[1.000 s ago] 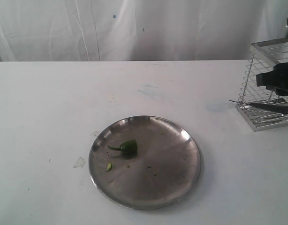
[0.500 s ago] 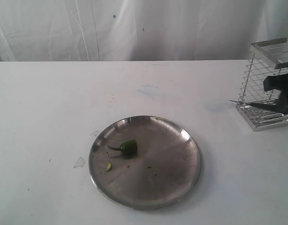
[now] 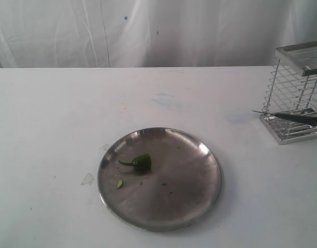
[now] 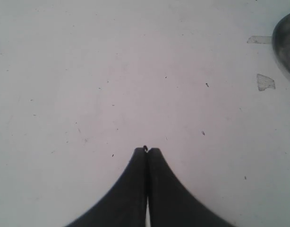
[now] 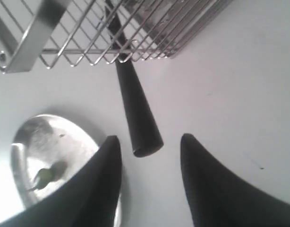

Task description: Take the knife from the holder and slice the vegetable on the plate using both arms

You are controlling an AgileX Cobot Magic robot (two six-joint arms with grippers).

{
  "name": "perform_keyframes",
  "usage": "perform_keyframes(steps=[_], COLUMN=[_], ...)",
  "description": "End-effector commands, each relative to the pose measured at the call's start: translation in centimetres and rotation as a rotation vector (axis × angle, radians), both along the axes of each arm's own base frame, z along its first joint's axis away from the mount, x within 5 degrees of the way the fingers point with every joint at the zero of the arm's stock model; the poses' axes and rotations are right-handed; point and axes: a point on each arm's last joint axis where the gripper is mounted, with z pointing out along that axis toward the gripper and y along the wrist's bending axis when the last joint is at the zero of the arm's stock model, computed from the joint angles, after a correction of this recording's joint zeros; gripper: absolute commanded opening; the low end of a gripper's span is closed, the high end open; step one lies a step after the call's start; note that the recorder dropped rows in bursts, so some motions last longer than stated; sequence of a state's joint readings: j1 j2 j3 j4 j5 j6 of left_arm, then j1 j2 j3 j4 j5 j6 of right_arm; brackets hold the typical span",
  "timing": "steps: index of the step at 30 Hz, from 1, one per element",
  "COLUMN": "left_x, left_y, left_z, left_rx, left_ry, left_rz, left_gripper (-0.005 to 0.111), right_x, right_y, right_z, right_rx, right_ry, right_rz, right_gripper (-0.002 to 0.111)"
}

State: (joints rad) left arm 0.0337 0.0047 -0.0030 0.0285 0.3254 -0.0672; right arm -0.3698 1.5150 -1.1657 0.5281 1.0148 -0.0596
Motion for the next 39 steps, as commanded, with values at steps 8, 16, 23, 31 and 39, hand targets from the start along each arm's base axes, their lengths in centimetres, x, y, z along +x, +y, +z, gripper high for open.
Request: perform_keyframes(steps=[8, 16, 23, 31, 39], left_x=[-0.1, -0.1, -0.1, -0.1, -0.1], left_y=[-0.1, -0.1, -0.1, -0.1, -0.1], left_z=[-0.2, -0.2, -0.2, -0.2, -0.2], left_rx=[-0.008, -0.008, -0.008, -0.008, -0.008], left_ry=[0.018, 0.018, 0.018, 0.018, 0.018], left_rz=[-0.006, -0.006, -0.006, -0.006, -0.006], left_gripper=[0.0, 0.0, 0.0, 0.0, 0.0], right_x=[1.5, 1.0, 0.3, -1.6, -0.9], right_y=[1.0, 1.0, 0.8, -1.2, -1.4], right_z=[-2.7, -2.3, -1.2, -1.3, -4.3], right_rx=[0.339, 0.209, 0.143, 0.13, 0.222], right_ry=[-0.11, -0.175, -0.17, 0.047, 0.119], right_rz=[0.294, 0.447, 0.406, 0.186, 0.175], right_gripper=[0.038, 0.038, 0.038, 0.055, 0.06])
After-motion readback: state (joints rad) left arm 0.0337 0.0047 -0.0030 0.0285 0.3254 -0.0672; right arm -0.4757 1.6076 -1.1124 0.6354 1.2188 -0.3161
